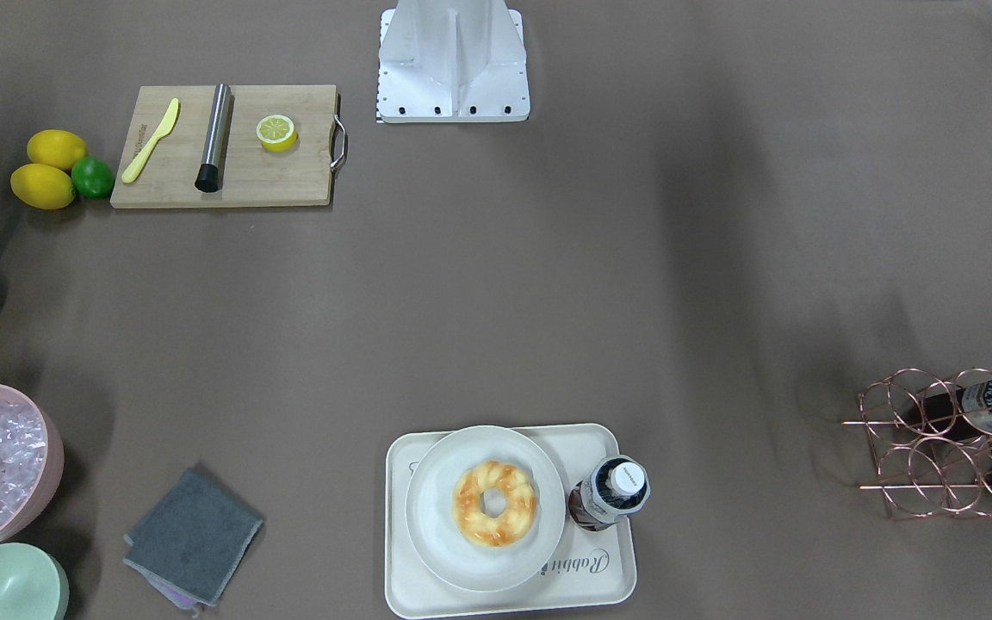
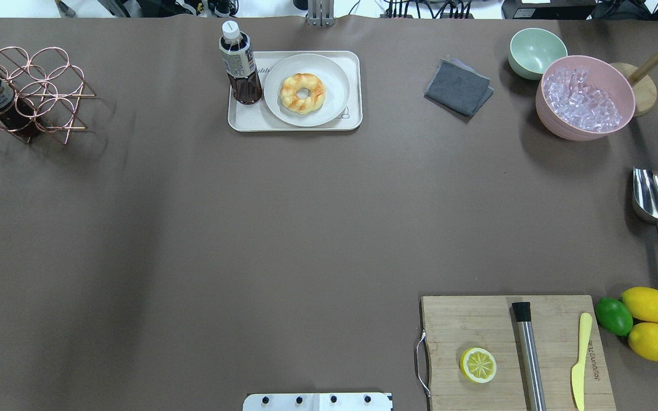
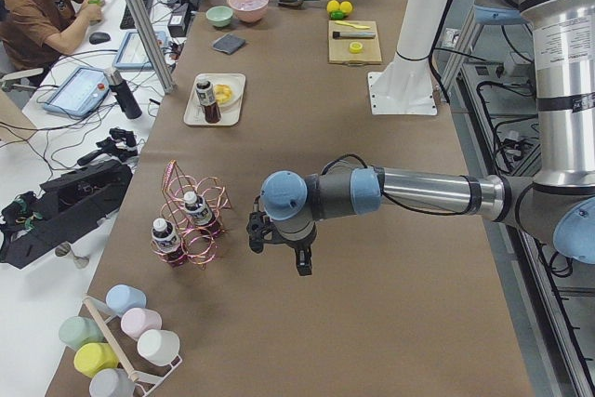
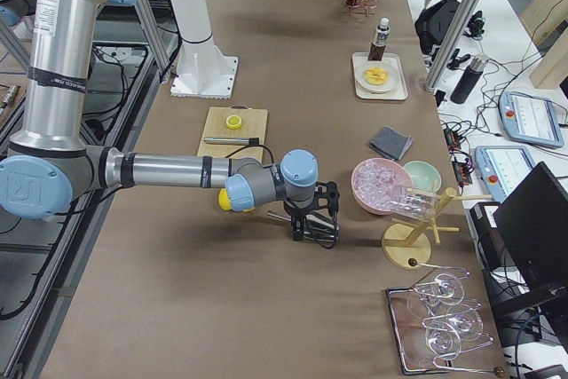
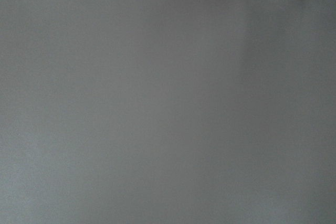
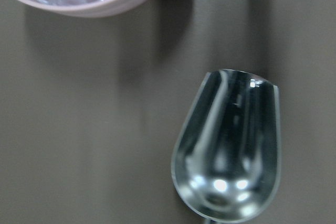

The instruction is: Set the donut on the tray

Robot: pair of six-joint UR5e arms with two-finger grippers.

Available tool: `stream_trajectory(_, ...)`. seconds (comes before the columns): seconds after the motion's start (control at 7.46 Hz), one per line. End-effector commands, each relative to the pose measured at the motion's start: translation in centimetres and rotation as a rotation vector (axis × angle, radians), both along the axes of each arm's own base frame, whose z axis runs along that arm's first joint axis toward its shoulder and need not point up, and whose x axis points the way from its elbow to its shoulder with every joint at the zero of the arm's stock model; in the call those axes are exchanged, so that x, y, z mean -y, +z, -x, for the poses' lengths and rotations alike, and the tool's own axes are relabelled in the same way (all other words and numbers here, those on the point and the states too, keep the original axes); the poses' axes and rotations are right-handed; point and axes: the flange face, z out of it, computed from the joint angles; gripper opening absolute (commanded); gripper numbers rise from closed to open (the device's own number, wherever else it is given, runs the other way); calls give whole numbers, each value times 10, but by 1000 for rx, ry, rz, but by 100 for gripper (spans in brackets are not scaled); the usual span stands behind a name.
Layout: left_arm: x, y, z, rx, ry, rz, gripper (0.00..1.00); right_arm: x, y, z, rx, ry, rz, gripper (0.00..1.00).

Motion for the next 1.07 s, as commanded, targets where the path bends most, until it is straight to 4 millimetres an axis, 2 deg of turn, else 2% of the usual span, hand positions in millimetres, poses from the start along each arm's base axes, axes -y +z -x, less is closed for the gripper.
stream_trajectory(0.0, 0, 2, -2, 0, 3, 7, 98, -18, 30, -71, -38, -67, -16, 100)
stream_trajectory(0.27, 0, 1, -3, -1, 4, 5, 98, -23, 32, -79, -43, -52, -8, 100)
stream_trajectory(0.94, 4, -3, -2, 1, 1, -3, 98, -16, 28, -79, -44, -51, -18, 100)
